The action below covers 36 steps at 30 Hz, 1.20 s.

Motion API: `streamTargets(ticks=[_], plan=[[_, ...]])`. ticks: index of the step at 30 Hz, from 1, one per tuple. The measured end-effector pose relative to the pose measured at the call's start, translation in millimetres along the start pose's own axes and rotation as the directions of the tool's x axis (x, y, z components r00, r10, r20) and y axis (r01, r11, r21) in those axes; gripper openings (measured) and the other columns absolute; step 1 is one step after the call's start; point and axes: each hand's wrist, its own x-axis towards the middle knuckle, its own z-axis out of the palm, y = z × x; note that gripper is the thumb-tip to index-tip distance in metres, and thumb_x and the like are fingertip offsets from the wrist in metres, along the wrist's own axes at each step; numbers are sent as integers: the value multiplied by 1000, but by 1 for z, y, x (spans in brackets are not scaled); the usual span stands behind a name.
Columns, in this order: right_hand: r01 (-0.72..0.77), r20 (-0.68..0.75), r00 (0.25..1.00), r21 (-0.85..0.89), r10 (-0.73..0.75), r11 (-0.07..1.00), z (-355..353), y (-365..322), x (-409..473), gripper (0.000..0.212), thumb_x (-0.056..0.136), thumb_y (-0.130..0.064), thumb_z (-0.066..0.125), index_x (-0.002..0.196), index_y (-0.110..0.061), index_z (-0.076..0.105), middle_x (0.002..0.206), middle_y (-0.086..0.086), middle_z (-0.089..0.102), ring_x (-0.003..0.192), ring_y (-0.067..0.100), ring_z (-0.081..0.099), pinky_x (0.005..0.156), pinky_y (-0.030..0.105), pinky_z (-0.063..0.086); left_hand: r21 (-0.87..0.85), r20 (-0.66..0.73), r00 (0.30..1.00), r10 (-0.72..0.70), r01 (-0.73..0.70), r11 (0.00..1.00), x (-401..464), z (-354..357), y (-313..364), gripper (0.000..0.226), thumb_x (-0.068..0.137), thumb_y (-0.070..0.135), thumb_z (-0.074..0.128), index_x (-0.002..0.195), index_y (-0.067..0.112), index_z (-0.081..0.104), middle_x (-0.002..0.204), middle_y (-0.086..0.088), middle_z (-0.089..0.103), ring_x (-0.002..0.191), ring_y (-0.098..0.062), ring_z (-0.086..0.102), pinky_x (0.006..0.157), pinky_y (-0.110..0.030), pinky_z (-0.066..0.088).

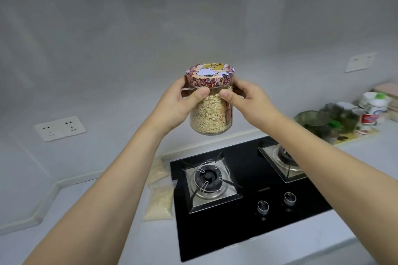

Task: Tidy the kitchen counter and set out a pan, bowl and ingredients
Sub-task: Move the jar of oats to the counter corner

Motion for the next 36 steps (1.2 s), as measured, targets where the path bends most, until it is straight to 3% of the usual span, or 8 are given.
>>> streamTargets(ticks=[6, 12, 17, 22, 26, 30, 33, 36], plan=[[14, -67, 998, -31, -16, 999, -64, 9, -25, 31, 93, -30, 61, 124, -26, 58, 111, -12, 68, 104, -1, 62, 88, 17, 49, -4, 49, 999, 8, -8, 1000, 11, 62, 28, 59, 81, 49, 70, 132, 22, 54, 123, 5, 66, 113, -9, 62, 99, -42, 51], [-10, -90, 996, -36, 6, 999, -166, 27, -71, 35, 92, -34, 61, 127, -29, 58, 116, -10, 68, 109, 5, 62, 98, 34, 49, -37, 65, 998, 23, -21, 999, 14, 170, 64, 55, 83, 48, 67, 130, 24, 55, 122, 8, 66, 114, -8, 61, 99, -42, 51], [-46, -134, 990, -56, 38, 997, -257, 44, -120, 35, 93, -34, 60, 127, -32, 56, 114, -14, 67, 107, 0, 61, 95, 29, 49, -96, 140, 990, 22, -9, 995, 19, 272, 91, 47, 90, 36, 67, 132, 20, 53, 123, 6, 65, 115, -9, 61, 100, -40, 50], [-94, -201, 977, -98, 73, 991, -331, 64, -158, 41, 90, -38, 62, 130, -31, 55, 114, -13, 68, 108, 5, 62, 95, 33, 50, -84, 226, 974, 4, 16, 996, 29, 350, 114, 70, 75, 56, 70, 134, 21, 53, 123, 8, 65, 115, -8, 60, 101, -43, 50], [-113, -265, 960, -75, 89, 991, -381, 79, -180, 40, 92, -31, 63, 130, -24, 57, 109, -12, 69, 103, 1, 64, 90, 24, 50, -110, 302, 953, 31, 2, 994, 43, 407, 126, 65, 80, 48, 72, 134, 18, 52, 122, 6, 66, 113, -7, 62, 100, -41, 50], [-131, -320, 942, -63, 104, 989, -426, 100, -197, 31, 92, -22, 64, 122, -21, 61, 106, -6, 71, 97, 7, 66, 85, 23, 50, -137, 359, 933, 36, 15, 990, 60, 464, 127, 59, 82, 41, 70, 134, 19, 52, 119, 10, 66, 107, 0, 63, 97, -34, 51], [-156, -340, 931, -40, 133, 987, -462, 120, -205, 31, 93, -19, 63, 123, -23, 59, 110, 4, 71, 96, 18, 68, 85, 28, 54, -150, 389, 920, 39, 21, 988, 80, 508, 118, 63, 80, 46, 73, 133, 21, 52, 122, 8, 66, 111, -7, 64, 99, -40, 51], [-190, -366, 917, -48, 160, 981, -498, 146, -204, 28, 92, -19, 64, 118, -29, 60, 112, 5, 70, 99, 17, 67, 88, 28, 53, -203, 425, 903, 60, 30, 979, 104, 554, 109, 64, 79, 45, 73, 133, 19, 52, 120, 8, 66, 109, -8, 65, 97, -38, 52]])
